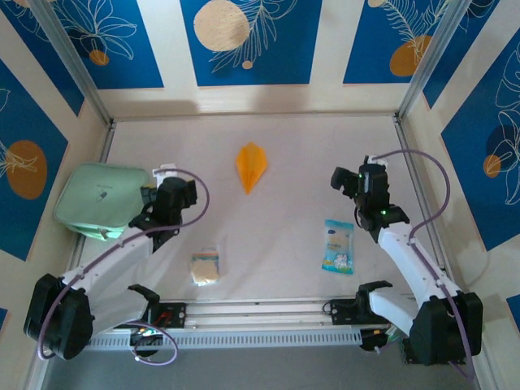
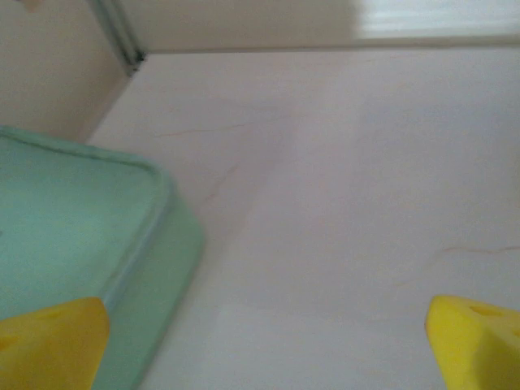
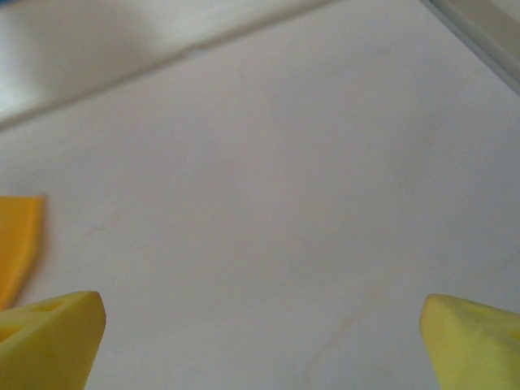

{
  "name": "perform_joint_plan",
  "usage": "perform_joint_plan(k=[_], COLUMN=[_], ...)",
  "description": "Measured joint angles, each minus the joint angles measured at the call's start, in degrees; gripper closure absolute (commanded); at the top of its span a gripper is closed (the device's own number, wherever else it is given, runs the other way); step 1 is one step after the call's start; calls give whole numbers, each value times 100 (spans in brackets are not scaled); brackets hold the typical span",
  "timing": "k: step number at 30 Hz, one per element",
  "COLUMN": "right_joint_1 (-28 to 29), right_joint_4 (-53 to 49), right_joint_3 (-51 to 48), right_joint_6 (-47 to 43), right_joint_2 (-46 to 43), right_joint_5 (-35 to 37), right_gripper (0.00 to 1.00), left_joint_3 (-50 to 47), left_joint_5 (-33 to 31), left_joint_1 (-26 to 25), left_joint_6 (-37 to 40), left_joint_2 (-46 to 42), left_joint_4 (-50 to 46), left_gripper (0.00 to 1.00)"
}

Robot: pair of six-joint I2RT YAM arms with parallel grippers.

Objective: Fold a paper plane with a square sheet of paper (pick it up from the middle)
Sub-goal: Reset both arms

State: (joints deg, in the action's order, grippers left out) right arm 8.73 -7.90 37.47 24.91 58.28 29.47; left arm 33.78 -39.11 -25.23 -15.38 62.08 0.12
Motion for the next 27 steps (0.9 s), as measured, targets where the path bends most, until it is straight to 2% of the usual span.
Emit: perform_joint_plan(k=[5,10,16,27], right_joint_1=[-225,-361,-514,-793], right_joint_4=[811,1781,2695,4249], right_joint_3=[-841,-1187,-1394,-1539], right_joint_6=[-262,-717,-1174,-1648], right_joint_2=[271,796,1373,1707], right_joint_5=[293,243,-151,-1300], right_gripper=[1,1,0,1], left_joint_3=[-1115,-1534,-1622,-1565], left_joint_5=[-33,433,1644,3766], left_joint_1=[555,1104,1668,2494], left_joint_6=[737,1198,1449,1576], left_joint_2=[-105,514,1082,1930], left_joint_4=[1325,2551,3560,5112], left_gripper=[1,1,1,1])
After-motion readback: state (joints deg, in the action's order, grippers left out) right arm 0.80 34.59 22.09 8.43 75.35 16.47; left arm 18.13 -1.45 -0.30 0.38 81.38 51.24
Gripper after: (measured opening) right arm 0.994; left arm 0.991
